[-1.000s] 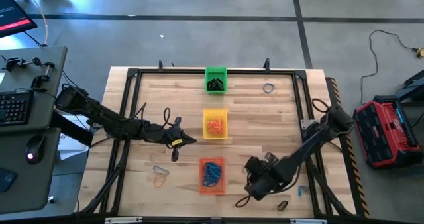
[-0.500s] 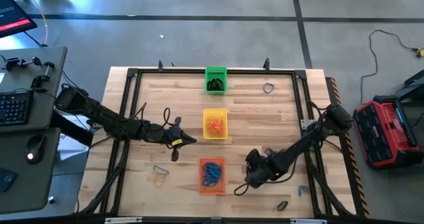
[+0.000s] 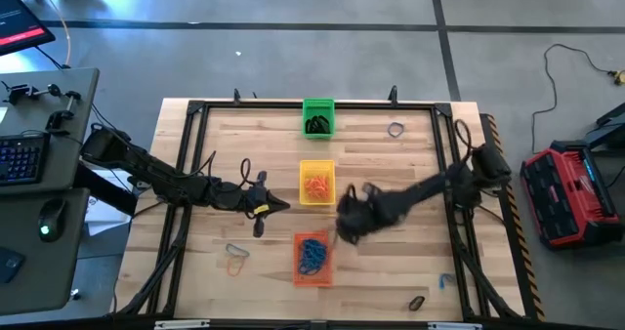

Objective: Sort rubber bands into baskets
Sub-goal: Put the black rubber band into the green bin

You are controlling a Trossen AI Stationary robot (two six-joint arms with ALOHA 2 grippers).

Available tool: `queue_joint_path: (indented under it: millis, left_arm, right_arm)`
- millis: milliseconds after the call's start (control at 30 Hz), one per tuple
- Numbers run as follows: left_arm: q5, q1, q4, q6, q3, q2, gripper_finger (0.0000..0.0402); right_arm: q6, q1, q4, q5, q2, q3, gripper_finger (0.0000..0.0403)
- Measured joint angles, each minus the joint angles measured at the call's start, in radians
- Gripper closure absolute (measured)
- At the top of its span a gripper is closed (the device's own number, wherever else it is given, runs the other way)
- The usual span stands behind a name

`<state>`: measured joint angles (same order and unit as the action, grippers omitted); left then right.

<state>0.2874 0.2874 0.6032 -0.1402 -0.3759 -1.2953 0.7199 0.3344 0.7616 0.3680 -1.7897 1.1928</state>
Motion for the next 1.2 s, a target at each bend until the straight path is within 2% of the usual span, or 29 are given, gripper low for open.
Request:
queue_joint_path:
  millis: [267, 367, 467, 533, 700, 1067, 1200]
  left_arm:
    - [-0.033, -0.036, 0.087, 0.039, 0.022, 0.0, 0.0399]
    - [-0.058, -0.065, 0.134, 0.024, 0.053, 0.0, 0.0399]
    - [-0.073, -0.087, 0.147, -0.009, 0.076, 0.0, 0.0399]
    - [-0.075, -0.092, 0.153, -0.013, 0.084, 0.0, 0.0399]
    - [-0.076, -0.098, 0.152, -0.002, 0.087, 0.0, 0.0399]
    - [-0.076, -0.098, 0.152, 0.002, 0.087, 0.0, 0.0399]
    - [-0.076, -0.098, 0.152, 0.002, 0.087, 0.0, 0.0399]
  right_arm:
    - [-0.37, -0.291, -0.031, 0.039, 0.0, 0.136, 0.0402]
    - [-0.447, -0.394, -0.048, -0.063, 0.001, 0.168, 0.0402]
    - [-0.463, -0.442, -0.025, -0.184, 0.002, 0.168, 0.0402]
    - [-0.456, -0.429, 0.021, -0.216, 0.002, 0.168, 0.0402]
    - [-0.344, -0.319, 0.096, -0.21, 0.002, 0.167, 0.0402]
    - [0.104, -0.009, 0.209, -0.19, 0.002, 0.167, 0.04]
    - [0.235, 0.054, 0.221, -0.152, 0.002, 0.167, 0.0372]
